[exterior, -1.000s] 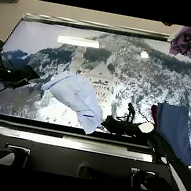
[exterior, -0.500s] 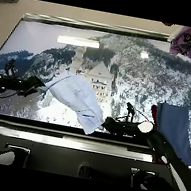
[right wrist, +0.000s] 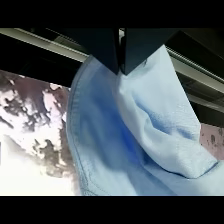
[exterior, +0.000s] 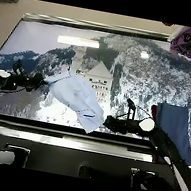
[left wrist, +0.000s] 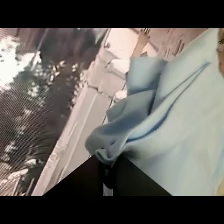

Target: Fold the clothes and pants, and hang the long-sleeved shirts on hangers.

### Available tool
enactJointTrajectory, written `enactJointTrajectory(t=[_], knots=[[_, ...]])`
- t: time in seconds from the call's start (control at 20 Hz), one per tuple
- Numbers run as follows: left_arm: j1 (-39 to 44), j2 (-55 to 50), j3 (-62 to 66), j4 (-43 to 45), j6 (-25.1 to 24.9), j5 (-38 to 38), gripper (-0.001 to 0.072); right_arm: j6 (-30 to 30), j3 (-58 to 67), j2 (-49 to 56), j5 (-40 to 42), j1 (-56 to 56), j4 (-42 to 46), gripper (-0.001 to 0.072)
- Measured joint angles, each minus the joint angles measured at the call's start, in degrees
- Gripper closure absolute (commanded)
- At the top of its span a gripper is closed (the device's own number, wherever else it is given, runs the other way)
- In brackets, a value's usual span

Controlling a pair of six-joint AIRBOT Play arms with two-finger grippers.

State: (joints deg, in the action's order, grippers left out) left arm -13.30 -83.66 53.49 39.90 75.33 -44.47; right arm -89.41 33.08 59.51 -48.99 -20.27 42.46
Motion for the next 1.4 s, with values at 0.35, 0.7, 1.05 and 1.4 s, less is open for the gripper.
enactJointTrajectory(t=[0.35,0.7,1.05,1.4], knots=[[-1.77,10.34,20.22,8.35,4.22,-7.91,0.0693,-11.02,25.46,-5.77,-5.88,0.0,32.33,0.0681],[-3.19,31.45,39.69,26.01,13.4,-15.34,0.0691,-10.14,57.35,-13.51,-12.17,0.0,53.18,0.0681],[-3.41,50.56,42.6,36.02,21.66,-20.87,0.0691,-12.22,63.95,-21.2,-11.52,0.0,56.78,0.0681],[-3.39,44.65,35.45,37.11,24.74,-21.66,0.0691,-24.46,64.52,-5.31,-8.55,0.39,63.47,0.0679]])
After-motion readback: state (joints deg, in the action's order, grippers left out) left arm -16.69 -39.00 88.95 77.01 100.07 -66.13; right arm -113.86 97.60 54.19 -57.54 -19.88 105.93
